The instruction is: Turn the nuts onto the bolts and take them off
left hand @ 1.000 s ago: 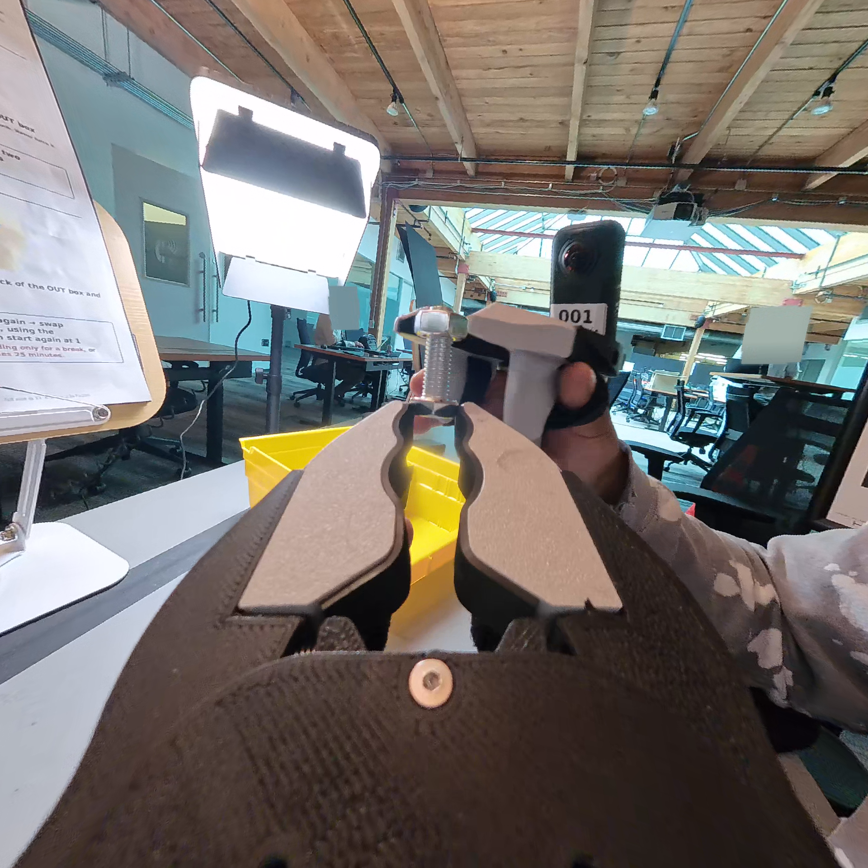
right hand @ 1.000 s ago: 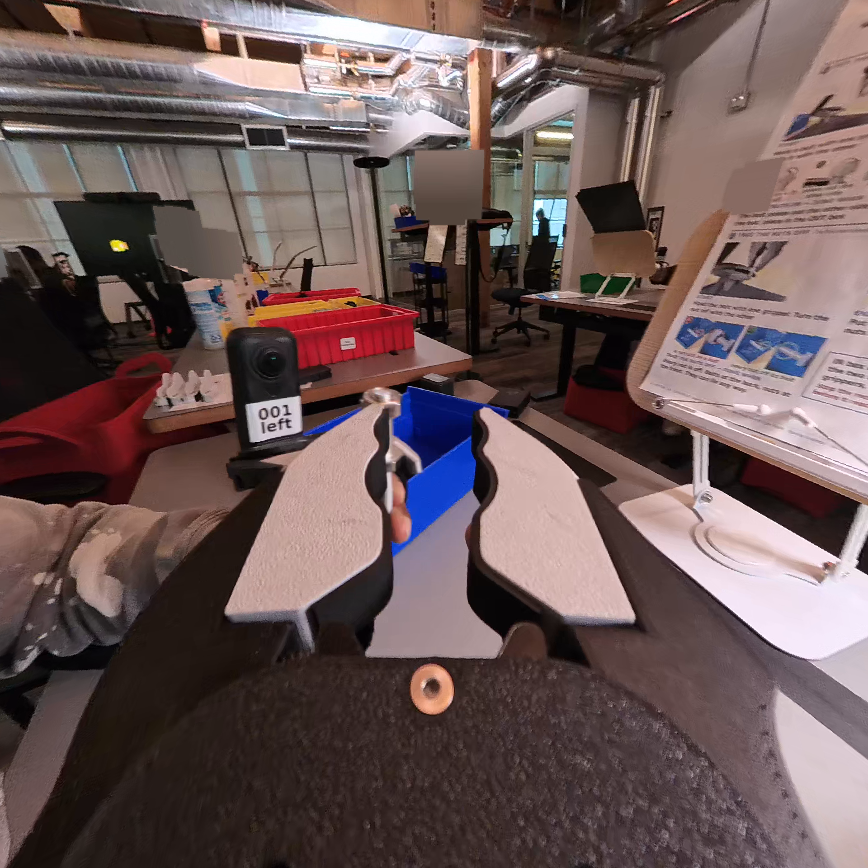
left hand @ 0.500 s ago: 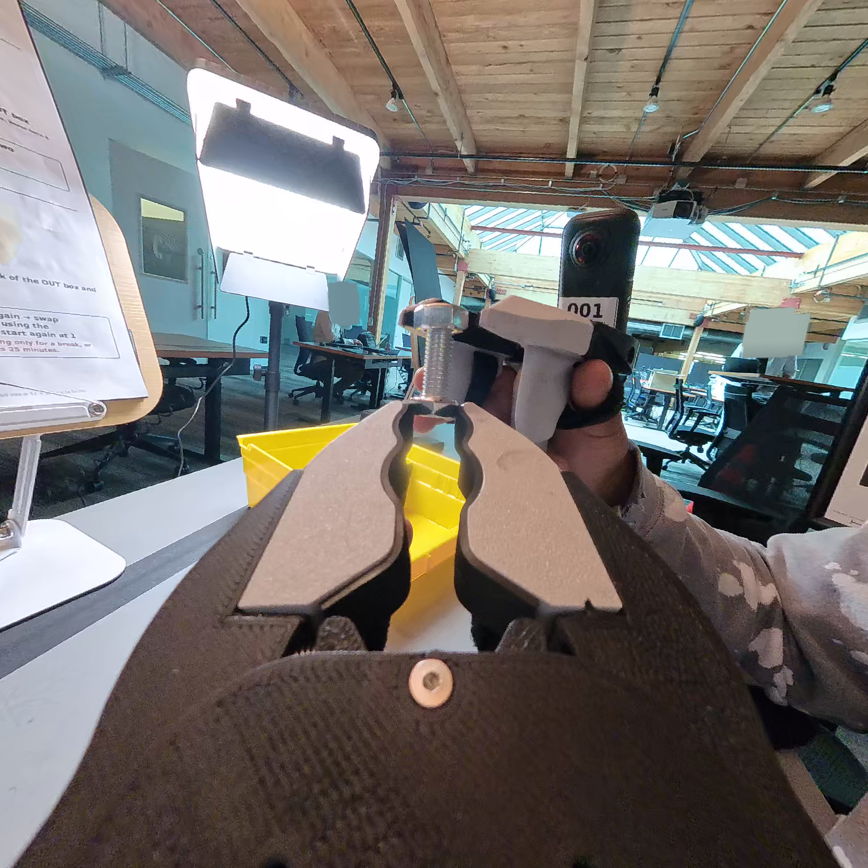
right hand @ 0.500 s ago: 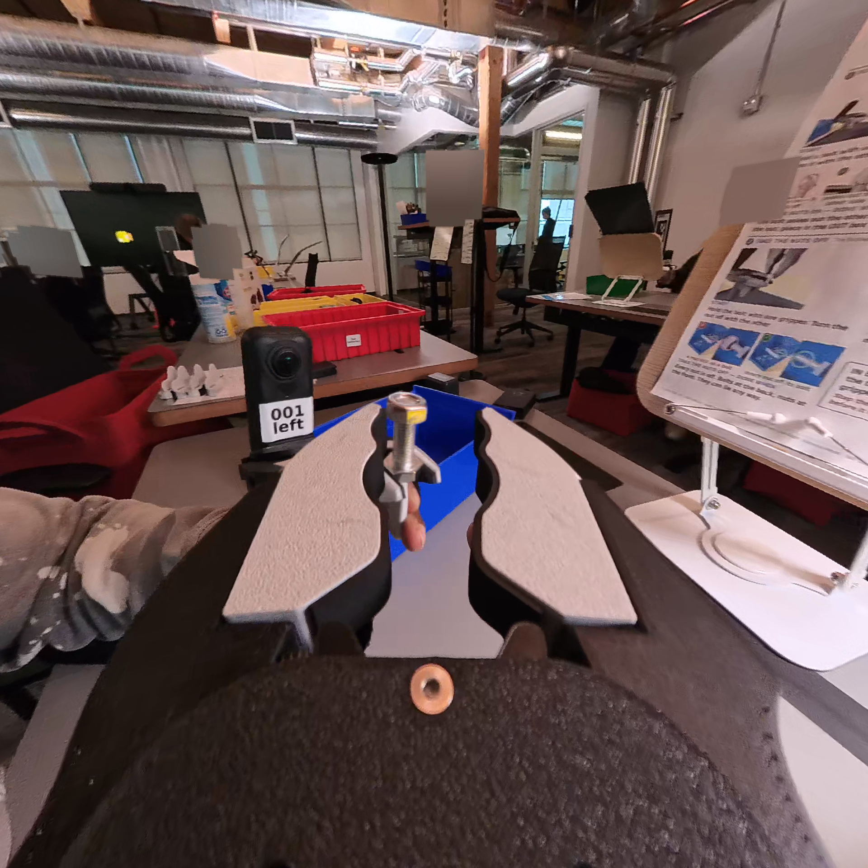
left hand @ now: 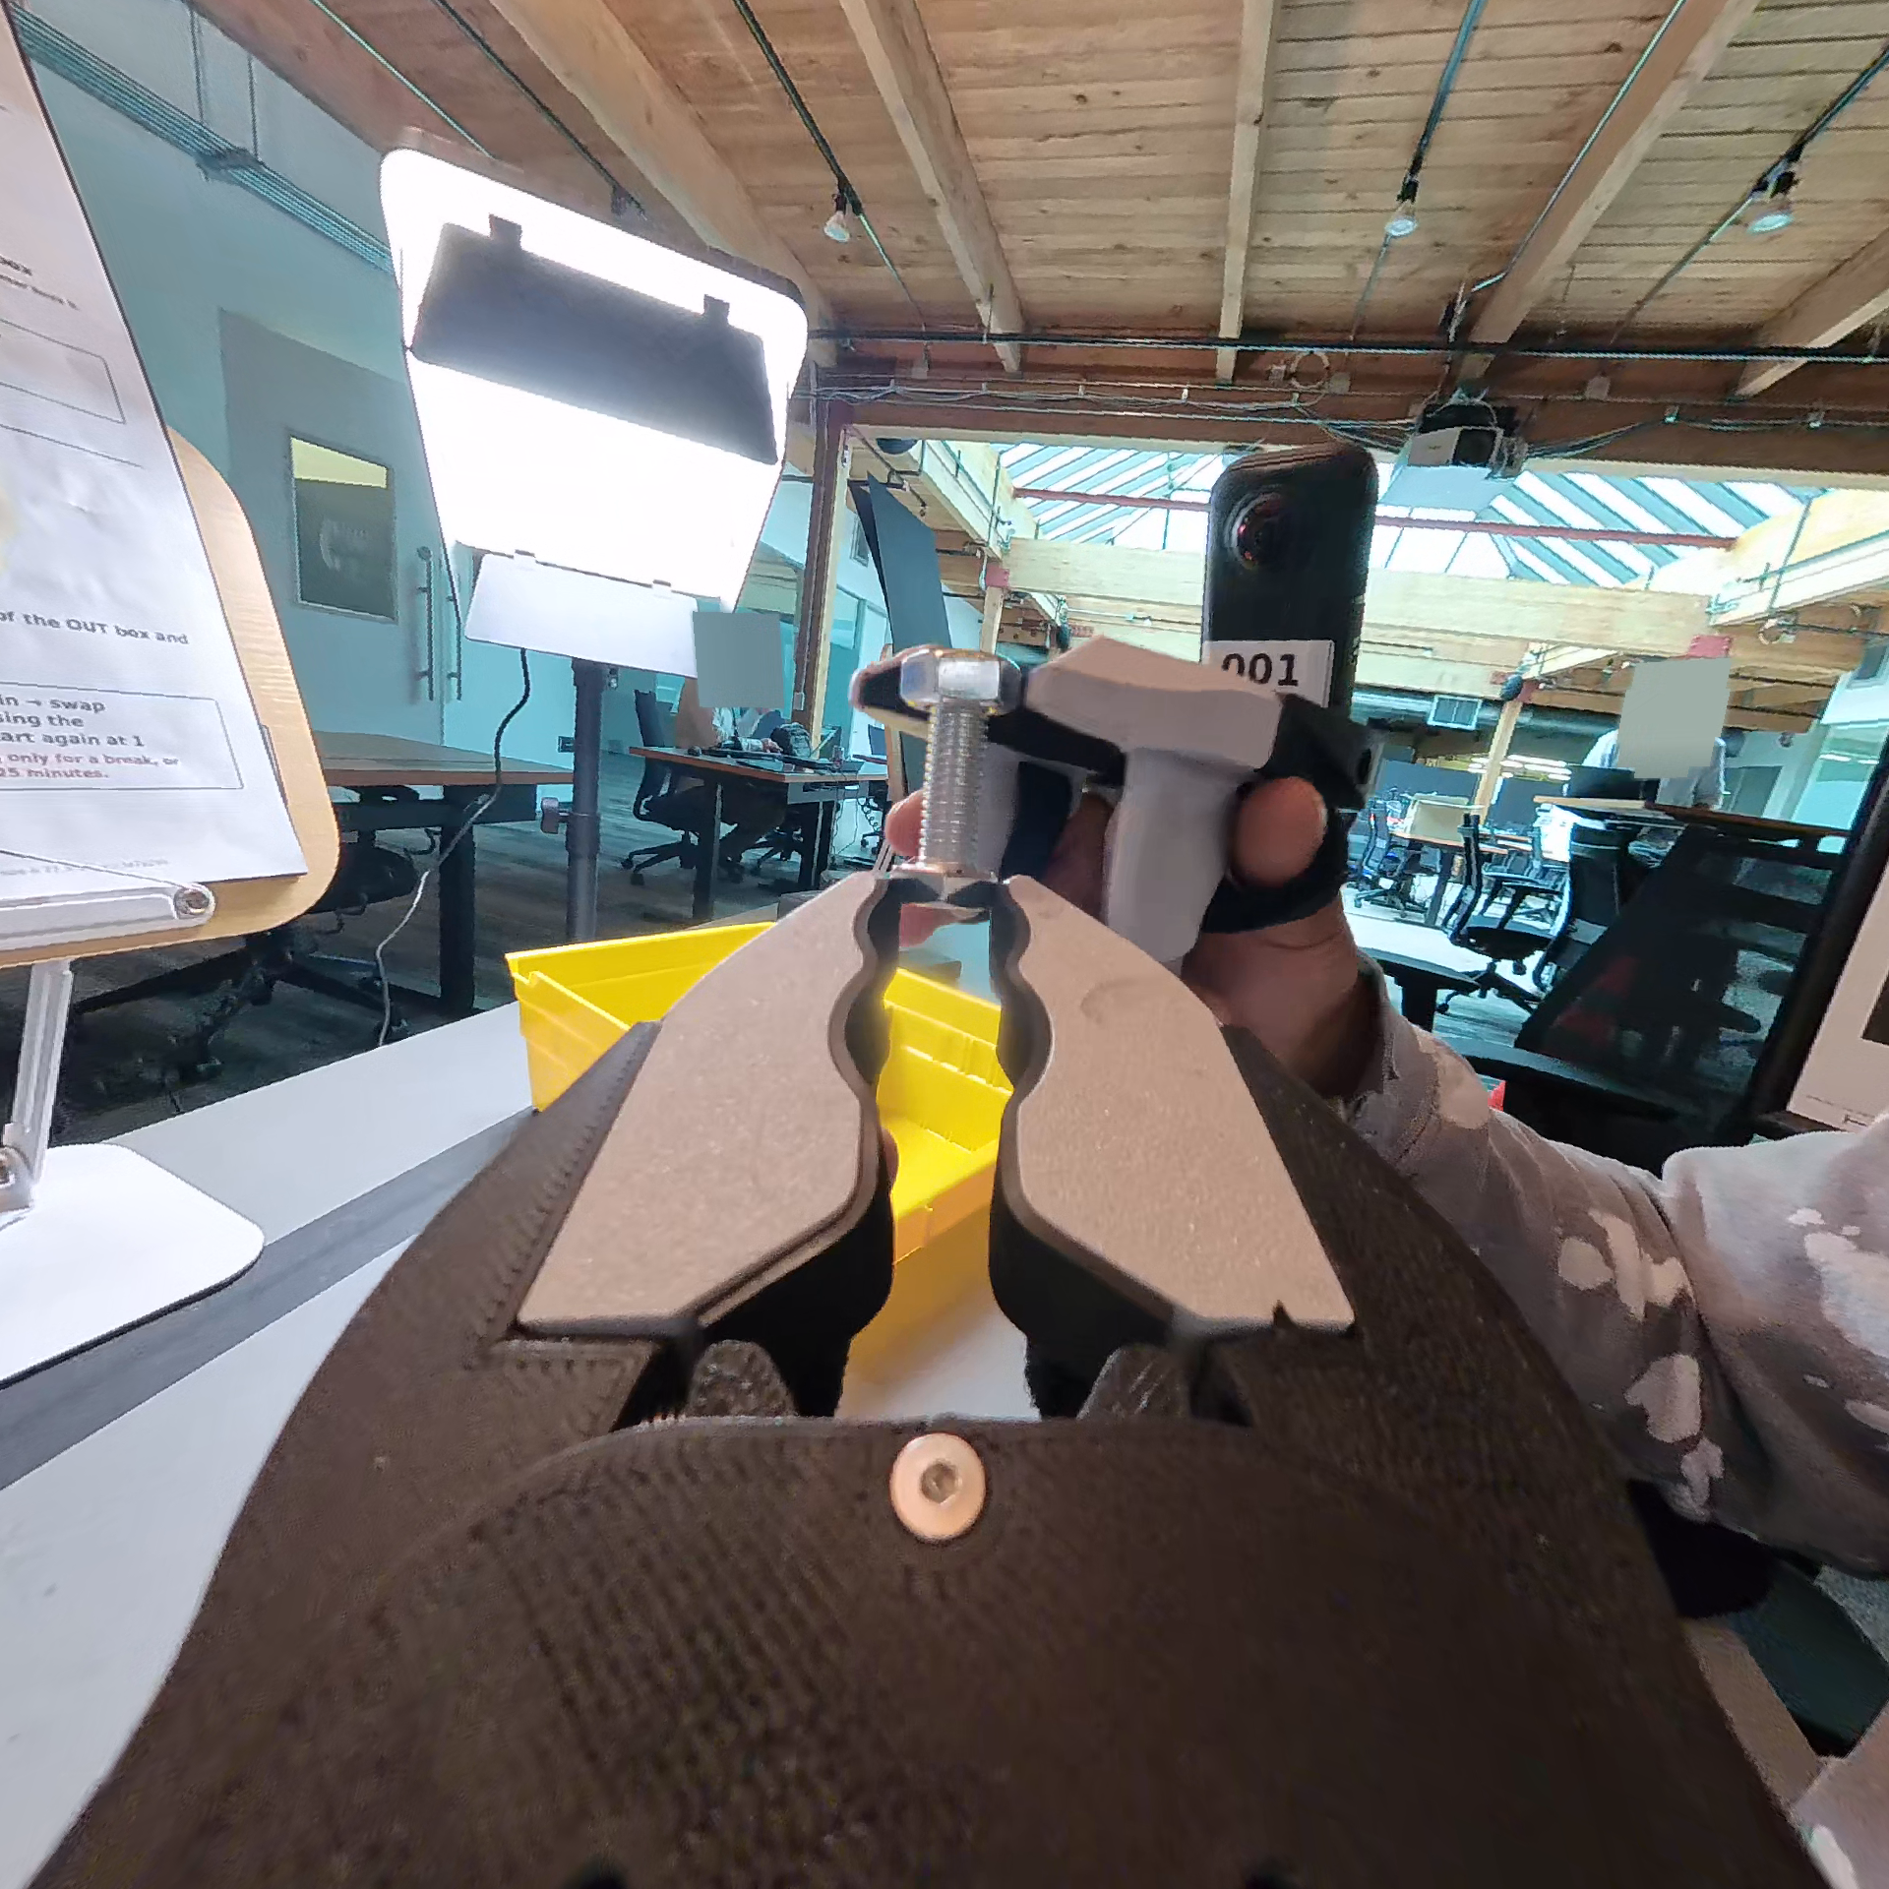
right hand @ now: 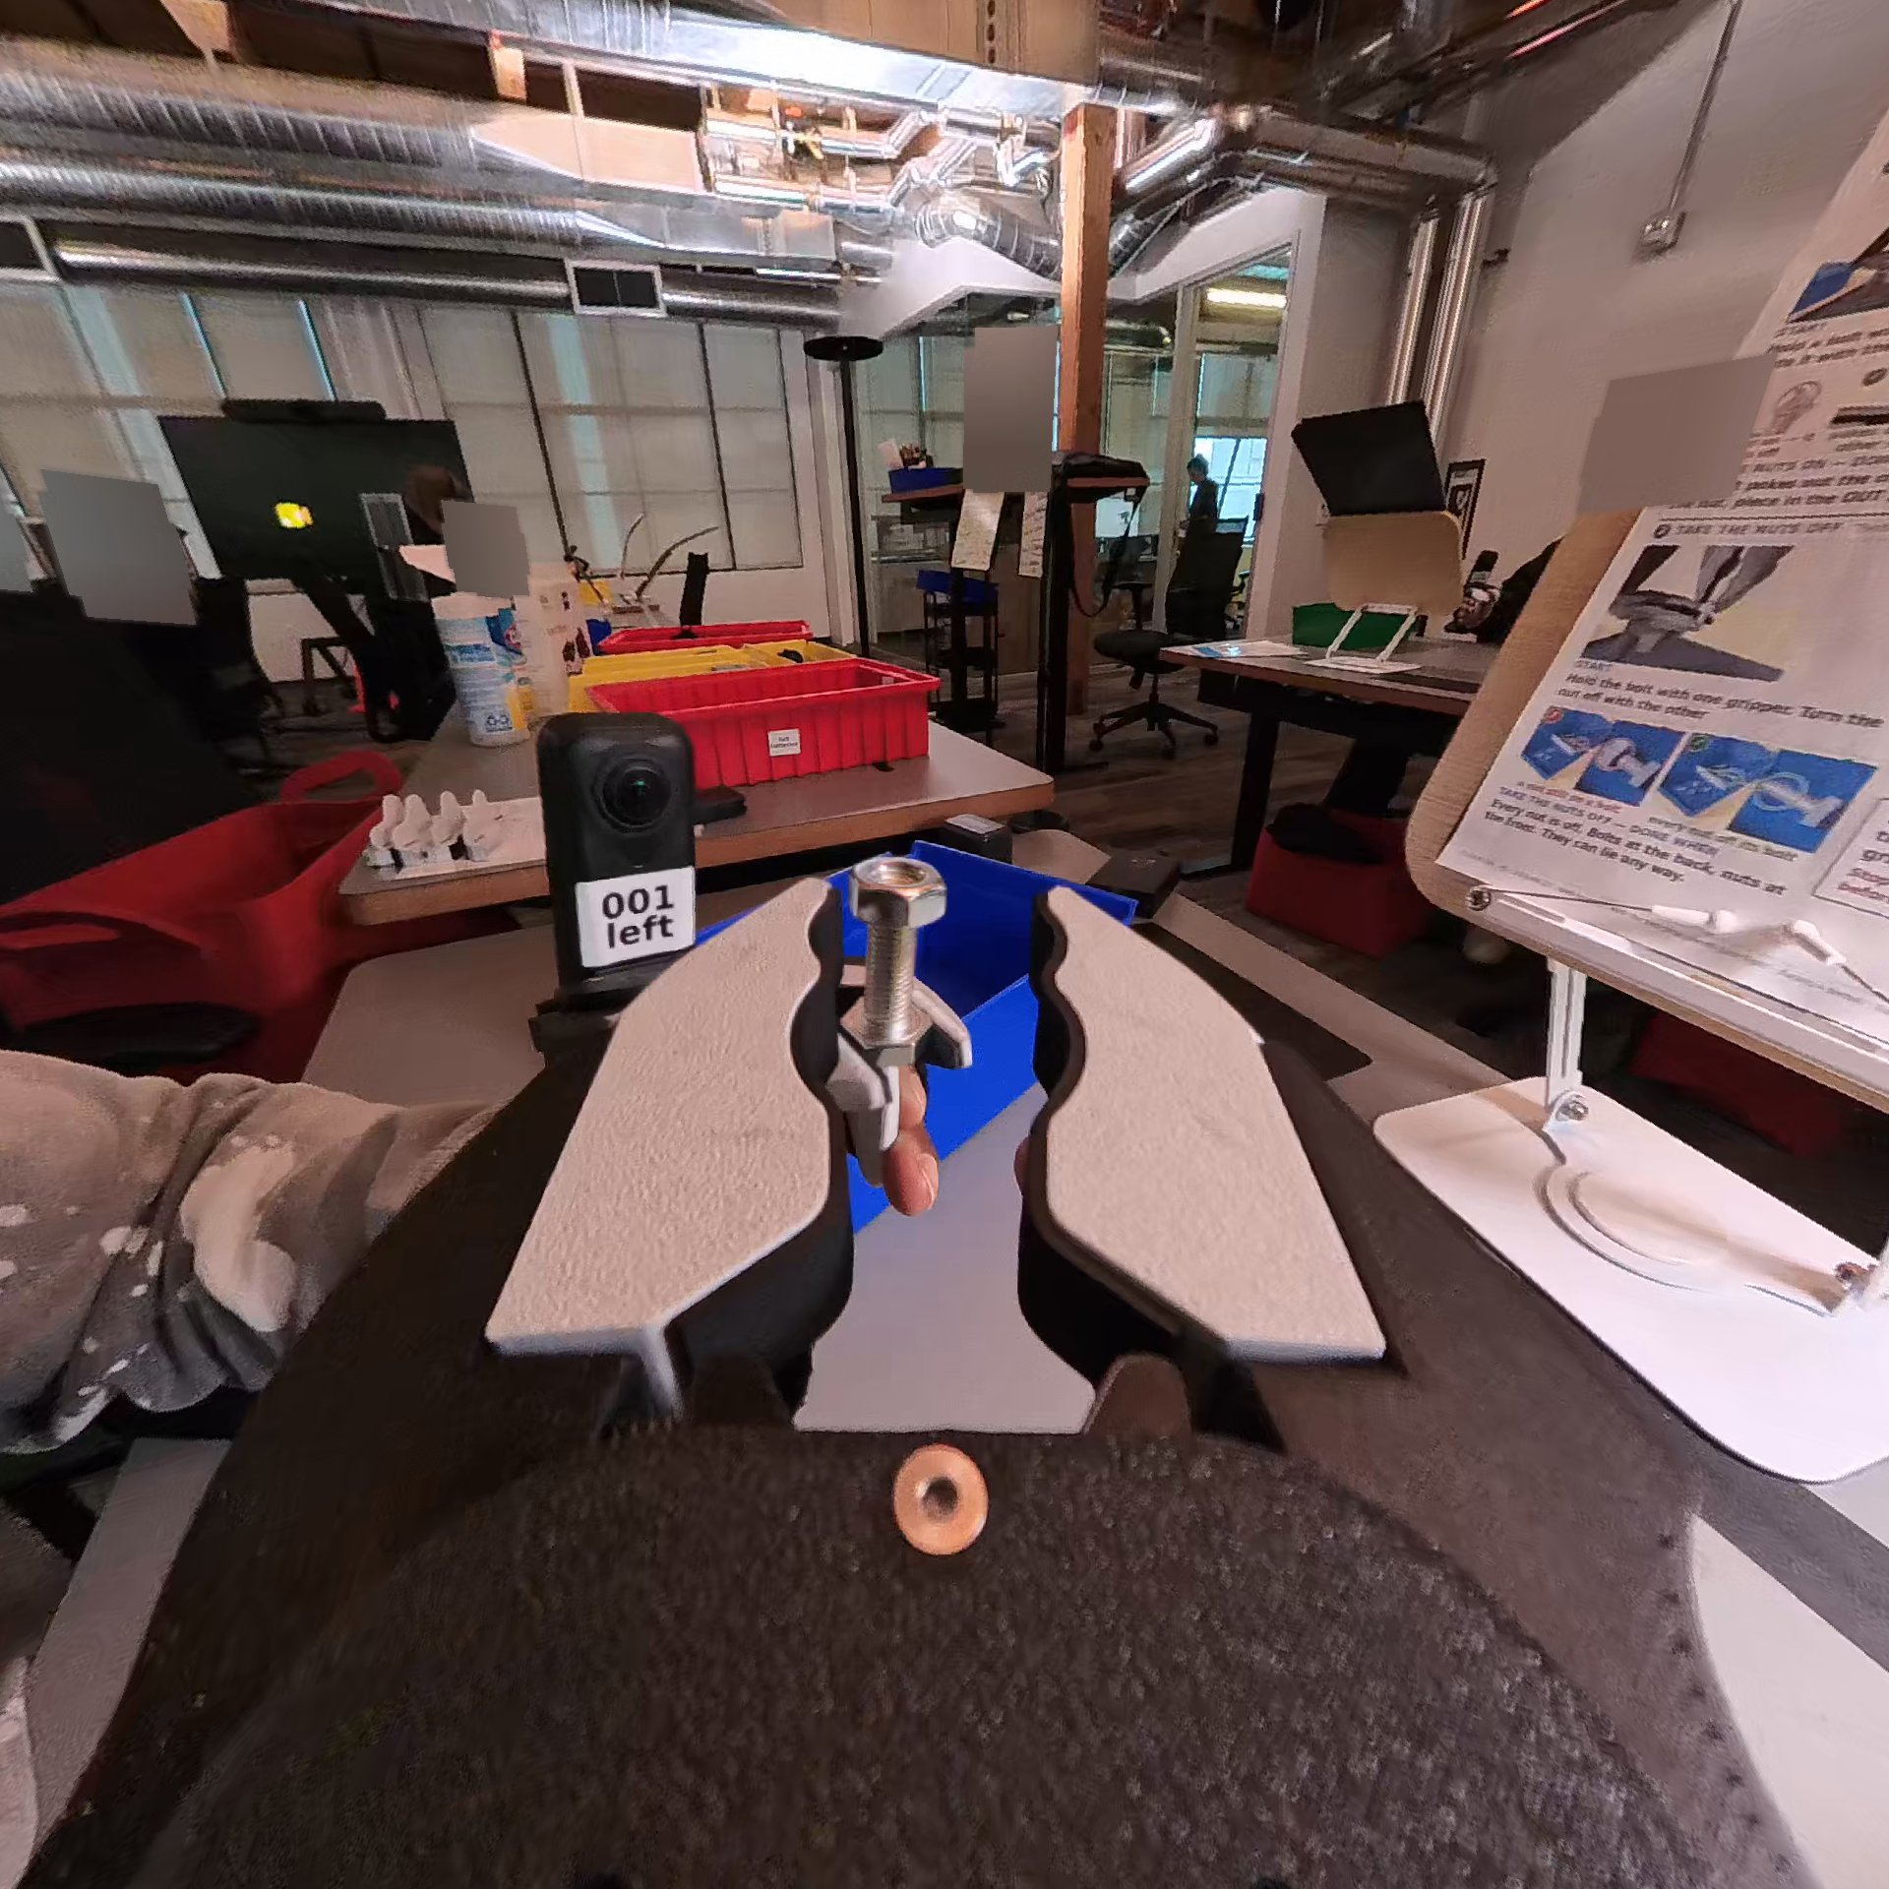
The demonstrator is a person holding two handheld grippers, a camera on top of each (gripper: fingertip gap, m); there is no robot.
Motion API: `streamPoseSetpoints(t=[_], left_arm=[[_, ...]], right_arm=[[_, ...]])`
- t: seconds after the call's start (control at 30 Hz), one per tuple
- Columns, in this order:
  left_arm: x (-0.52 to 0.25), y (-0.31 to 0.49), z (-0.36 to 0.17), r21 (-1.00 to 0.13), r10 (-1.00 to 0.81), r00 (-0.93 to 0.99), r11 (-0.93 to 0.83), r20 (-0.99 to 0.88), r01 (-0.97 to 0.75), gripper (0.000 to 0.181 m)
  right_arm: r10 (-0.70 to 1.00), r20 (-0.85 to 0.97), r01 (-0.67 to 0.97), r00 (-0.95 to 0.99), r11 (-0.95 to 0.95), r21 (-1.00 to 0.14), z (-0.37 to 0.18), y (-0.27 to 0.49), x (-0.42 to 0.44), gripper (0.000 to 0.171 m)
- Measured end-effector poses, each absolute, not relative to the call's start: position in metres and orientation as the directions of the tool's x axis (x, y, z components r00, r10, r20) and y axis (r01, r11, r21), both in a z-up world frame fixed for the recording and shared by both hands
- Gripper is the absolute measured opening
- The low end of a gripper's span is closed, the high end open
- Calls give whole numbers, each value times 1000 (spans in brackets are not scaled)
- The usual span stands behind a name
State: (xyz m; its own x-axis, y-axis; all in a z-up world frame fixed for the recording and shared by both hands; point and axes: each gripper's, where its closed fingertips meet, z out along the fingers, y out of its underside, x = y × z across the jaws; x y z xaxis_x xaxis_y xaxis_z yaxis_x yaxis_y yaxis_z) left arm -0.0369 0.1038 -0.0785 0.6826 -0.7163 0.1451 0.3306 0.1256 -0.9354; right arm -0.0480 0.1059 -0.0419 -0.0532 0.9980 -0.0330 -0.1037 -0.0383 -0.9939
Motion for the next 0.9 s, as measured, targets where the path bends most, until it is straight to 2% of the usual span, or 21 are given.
streamPoseSetpoints(t=[0.07, 0.1, 0.17, 0.47, 0.67, 0.9], left_arm=[[-38, 104, -77, -933, -717, 681, 124, 152, 339, 18], [-40, 103, -76, -928, -721, 675, 128, 154, 349, 18], [-42, 103, -74, -930, -715, 684, 136, 146, 341, 18], [-35, 104, -80, -937, -721, 678, 120, 145, 329, 18], [-30, 102, -82, -939, -732, 667, 118, 137, 322, 18], [-34, 99, -76, -927, -741, 657, 138, 138, 349, 18]], right_arm=[[998, -39, -109, -46, -44, -993, -42, 110, -47, 34], [998, -50, -110, -26, -52, -993, -42, 115, -45, 25], [999, -47, -130, 23, -44, -991, -40, 127, -40, 20], [995, -27, -106, -95, -37, -994, -40, 100, -47, 32], [994, -21, -92, -104, -31, -995, -44, 96, -50, 18], [989, -35, -109, -144, -51, -993, -40, 99, -43, 17]])
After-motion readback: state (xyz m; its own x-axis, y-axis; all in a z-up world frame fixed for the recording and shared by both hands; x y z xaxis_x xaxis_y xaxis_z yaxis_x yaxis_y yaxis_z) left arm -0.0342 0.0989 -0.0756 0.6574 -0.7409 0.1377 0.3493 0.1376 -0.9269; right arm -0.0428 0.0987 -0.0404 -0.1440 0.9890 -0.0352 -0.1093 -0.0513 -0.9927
